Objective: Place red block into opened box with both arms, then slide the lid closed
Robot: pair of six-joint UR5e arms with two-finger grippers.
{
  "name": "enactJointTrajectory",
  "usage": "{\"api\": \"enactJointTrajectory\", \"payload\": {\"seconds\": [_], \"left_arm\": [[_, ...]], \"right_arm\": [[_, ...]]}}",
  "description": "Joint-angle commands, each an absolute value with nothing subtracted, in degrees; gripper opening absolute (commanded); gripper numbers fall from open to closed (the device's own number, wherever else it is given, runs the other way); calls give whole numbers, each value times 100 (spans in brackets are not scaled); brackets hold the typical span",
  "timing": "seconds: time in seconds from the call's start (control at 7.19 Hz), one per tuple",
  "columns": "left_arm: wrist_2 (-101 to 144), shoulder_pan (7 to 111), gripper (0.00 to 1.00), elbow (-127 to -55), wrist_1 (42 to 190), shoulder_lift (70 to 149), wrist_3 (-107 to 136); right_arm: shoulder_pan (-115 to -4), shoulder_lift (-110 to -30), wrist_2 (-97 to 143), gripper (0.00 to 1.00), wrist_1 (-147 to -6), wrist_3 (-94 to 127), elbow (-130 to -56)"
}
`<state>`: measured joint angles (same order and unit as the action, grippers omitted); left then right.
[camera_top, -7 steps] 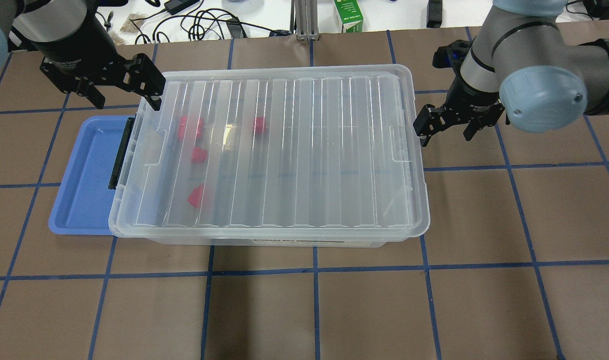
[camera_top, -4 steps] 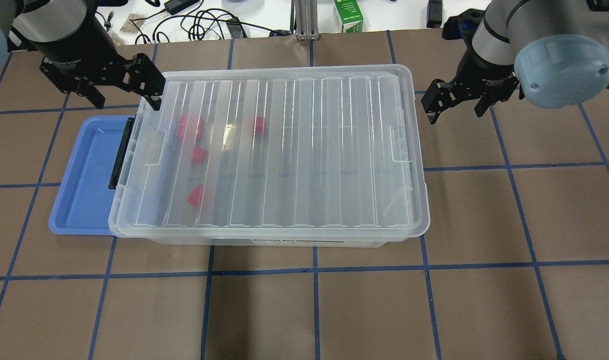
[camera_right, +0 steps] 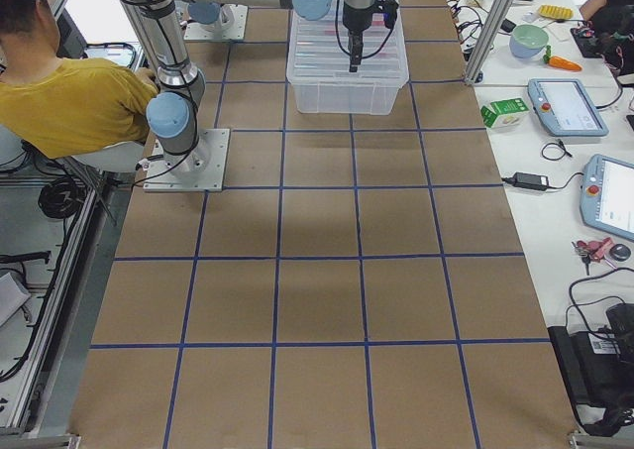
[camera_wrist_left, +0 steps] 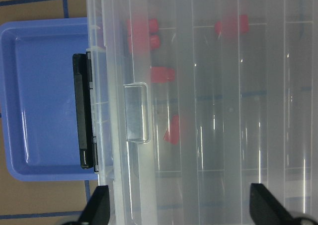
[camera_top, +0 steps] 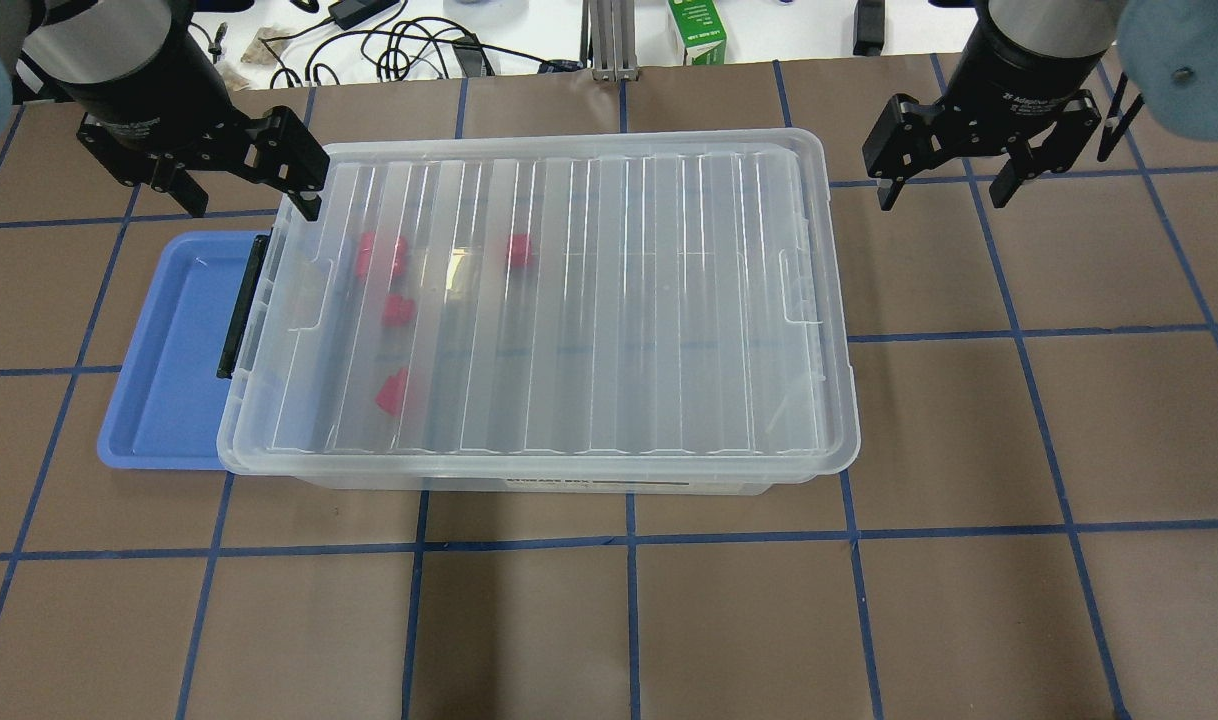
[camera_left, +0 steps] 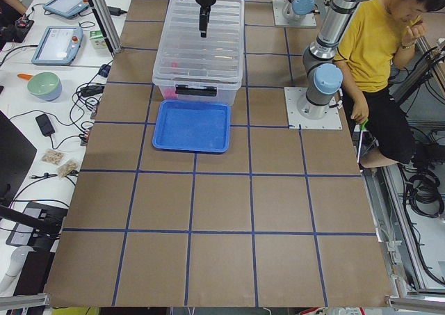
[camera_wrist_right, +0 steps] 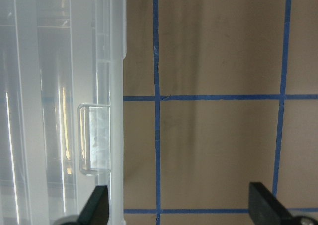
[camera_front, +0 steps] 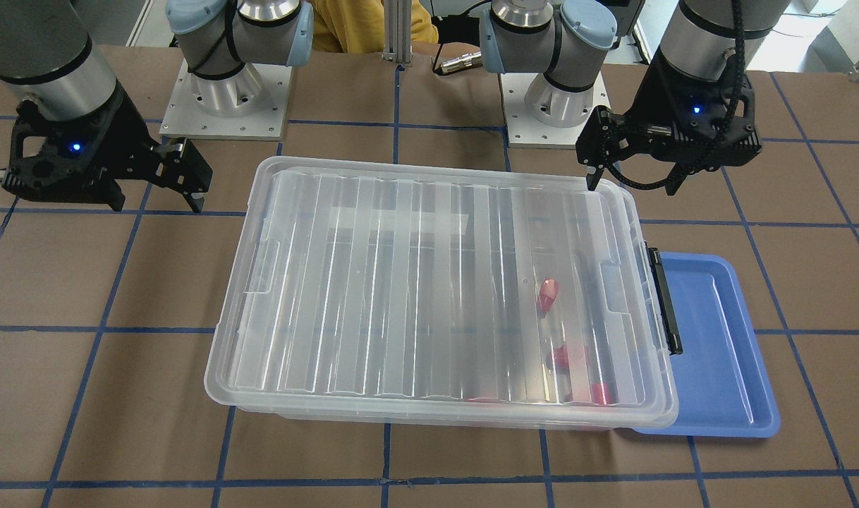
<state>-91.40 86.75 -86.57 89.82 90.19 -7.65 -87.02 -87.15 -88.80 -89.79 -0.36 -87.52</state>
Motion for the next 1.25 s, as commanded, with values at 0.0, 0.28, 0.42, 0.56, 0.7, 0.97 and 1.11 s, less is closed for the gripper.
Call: {"api": "enactJointTrajectory", "payload": {"seconds": [0.0, 0.28, 0.42, 0.56, 0.7, 0.97, 1.11], "left_arm": [[-9141, 8675, 100, -8657, 8982, 9018, -765], [-9149, 8692, 100, -8683, 9009, 9018, -765], [-9158, 8701, 100, -8736, 8991, 9026, -730], [-9167, 8701, 100, -8754, 9009, 9026, -729], [-9158, 8701, 100, -8754, 8991, 9026, -721], [-9158, 8701, 100, -8754, 8991, 9026, -695], [-9167, 8719, 100, -8763, 9009, 9070, -668]], "right_arm": [[-8912, -8763, -8894, 100, -8824, 491, -8815], [-8825, -8850, -8860, 100, -8798, 448, -8754], [-8807, -8842, -8868, 100, -8798, 448, -8745], [-8728, -8859, -8929, 100, -8780, 448, -8745], [-8719, -8938, -9034, 100, -8780, 440, -8745], [-8719, -8974, -9105, 100, -8771, 509, -8771], [-8719, -8974, -9097, 100, -8763, 501, -8798]]}}
